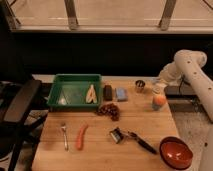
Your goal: Place towel in paper cup
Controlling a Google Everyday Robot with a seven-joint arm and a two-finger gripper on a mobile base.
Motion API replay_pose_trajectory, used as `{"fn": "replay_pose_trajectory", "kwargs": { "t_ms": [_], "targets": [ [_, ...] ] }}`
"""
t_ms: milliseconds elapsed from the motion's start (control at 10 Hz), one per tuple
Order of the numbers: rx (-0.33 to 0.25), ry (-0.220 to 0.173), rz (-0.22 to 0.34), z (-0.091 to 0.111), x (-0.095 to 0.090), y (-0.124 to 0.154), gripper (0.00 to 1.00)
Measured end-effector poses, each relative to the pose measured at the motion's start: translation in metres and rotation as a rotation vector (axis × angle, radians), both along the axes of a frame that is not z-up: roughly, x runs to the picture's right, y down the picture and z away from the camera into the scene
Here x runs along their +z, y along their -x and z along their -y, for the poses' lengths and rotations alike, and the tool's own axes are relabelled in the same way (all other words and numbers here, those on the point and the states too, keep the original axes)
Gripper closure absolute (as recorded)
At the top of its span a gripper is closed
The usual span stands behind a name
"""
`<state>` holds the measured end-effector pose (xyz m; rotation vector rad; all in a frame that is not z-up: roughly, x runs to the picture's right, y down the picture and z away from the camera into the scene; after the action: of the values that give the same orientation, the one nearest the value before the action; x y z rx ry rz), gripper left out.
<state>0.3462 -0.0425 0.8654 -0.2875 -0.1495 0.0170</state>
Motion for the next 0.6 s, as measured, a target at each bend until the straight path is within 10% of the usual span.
{"fn": "replay_pose_trajectory", "kwargs": {
  "t_ms": [600],
  "targets": [
    [-0.025,-0.084,0.017,0.0066,0.0087,0.0037,0.56]
  ]
}}
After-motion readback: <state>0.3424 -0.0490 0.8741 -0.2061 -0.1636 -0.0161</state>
